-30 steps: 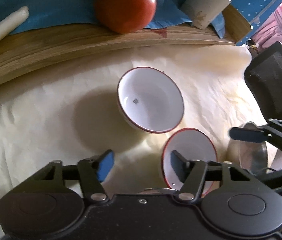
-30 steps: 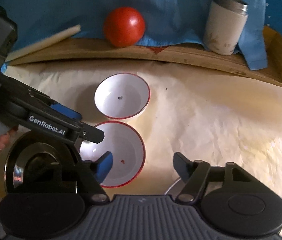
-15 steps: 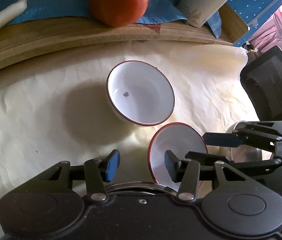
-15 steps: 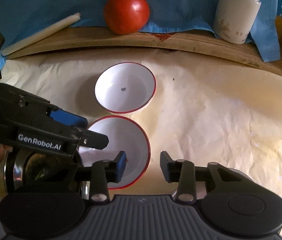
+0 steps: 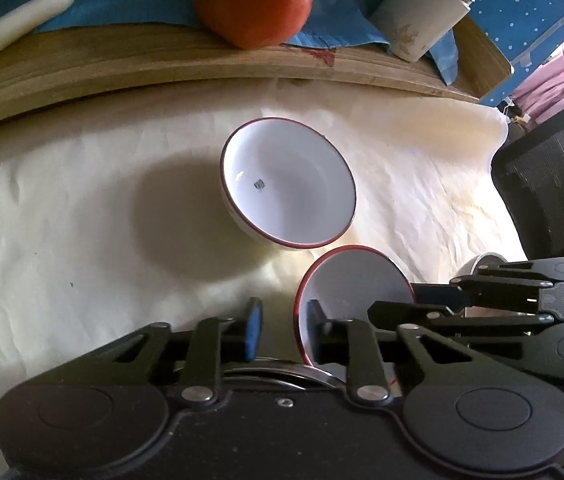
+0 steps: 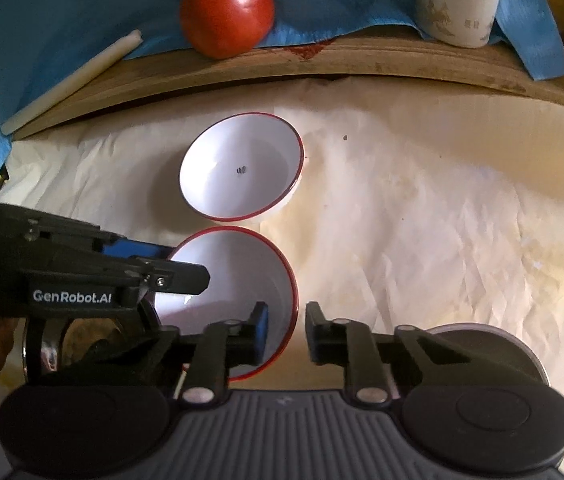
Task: Organize plates and bowls
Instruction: 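Close both grippers on the rim of the white bowl, then lift the white bowl with both grippers and lower it into the steel bowl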
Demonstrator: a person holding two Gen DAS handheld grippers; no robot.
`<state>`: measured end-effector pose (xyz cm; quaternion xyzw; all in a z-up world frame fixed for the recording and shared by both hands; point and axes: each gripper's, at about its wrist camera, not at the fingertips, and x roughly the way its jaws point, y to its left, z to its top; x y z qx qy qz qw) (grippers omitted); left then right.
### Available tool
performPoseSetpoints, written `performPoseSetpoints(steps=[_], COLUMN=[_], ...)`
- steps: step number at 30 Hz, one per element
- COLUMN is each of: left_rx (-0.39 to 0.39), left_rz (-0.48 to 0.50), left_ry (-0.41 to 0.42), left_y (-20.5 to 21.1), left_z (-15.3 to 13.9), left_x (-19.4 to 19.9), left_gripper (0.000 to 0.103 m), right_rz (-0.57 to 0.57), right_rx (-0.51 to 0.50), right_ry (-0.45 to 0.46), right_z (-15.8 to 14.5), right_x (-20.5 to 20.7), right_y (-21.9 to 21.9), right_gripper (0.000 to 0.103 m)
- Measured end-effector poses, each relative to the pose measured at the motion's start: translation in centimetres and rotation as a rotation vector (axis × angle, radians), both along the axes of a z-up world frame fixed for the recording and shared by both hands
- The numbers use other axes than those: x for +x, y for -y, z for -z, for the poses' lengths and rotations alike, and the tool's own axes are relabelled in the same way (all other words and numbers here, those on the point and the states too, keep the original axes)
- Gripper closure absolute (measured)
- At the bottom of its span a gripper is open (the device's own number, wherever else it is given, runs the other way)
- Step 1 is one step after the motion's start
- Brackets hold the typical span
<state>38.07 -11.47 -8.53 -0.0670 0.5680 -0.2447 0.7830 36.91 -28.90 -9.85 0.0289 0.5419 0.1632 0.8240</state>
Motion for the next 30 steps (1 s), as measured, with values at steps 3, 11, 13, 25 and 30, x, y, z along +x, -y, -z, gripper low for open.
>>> performPoseSetpoints(steps=[3,11,13,25,30], left_rx=[-0.016,0.001,0.004,-0.019,-0.030], left_rz=[-0.017,-0.103,-0.119,-0.164,-0.139], left_ry=[-0.008,-0.019,-0.013,0.070,0.103], left_y=[0.1,0.2,0.4,2.2,4.1], left_z=[-0.1,-0.5,-0.7,-3.6,-5.2], left_x=[-0.2,-0.8,-1.1,-1.9,-1.9], left_gripper=[0.093,0.096,0.096,0.097,0.097], right_rz=[0.013,0.008,0.010,0.075,0.118], right_rx=[0.020,0.054,0.059,0.123,0.143], right_ry=[-0.009,0.024,0.034,0.129,0.167], right_z=[0.1,-0.6,-0.8,-2.8,-4.2], right_x=[0.3,0.1,0.0,-1.1,-2.0], right_y=[0.4,1.4,1.7,5.1,7.2], right_gripper=[0.095,0.097,0.097,0.097,0.097])
